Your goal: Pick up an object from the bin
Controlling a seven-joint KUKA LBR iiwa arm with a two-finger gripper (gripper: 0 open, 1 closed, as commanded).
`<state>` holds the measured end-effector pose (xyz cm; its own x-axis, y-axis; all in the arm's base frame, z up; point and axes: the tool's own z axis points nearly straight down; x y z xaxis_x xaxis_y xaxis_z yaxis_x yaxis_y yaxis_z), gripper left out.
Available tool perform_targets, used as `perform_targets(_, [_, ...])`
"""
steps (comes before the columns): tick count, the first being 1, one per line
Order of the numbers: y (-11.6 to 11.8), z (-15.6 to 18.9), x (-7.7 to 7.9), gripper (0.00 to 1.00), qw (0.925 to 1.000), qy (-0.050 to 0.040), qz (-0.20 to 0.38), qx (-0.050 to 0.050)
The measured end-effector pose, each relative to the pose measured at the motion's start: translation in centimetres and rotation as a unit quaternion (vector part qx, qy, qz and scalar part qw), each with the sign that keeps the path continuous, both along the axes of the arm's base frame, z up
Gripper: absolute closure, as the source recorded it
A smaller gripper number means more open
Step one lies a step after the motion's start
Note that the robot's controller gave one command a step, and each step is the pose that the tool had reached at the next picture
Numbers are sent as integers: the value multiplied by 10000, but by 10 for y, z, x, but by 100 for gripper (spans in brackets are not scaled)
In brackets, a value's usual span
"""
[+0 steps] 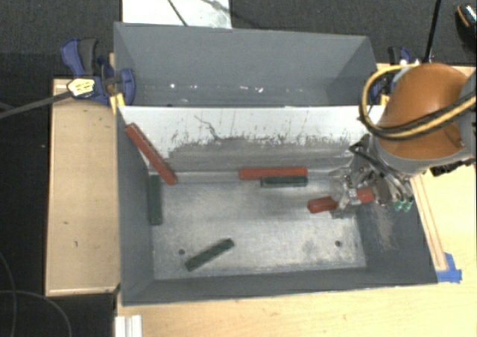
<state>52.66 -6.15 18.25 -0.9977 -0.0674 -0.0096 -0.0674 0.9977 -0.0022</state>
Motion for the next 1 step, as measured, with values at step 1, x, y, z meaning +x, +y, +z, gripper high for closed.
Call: perform_targets(1, [-12, 58, 3, 100, 10000, 2, -64, 0])
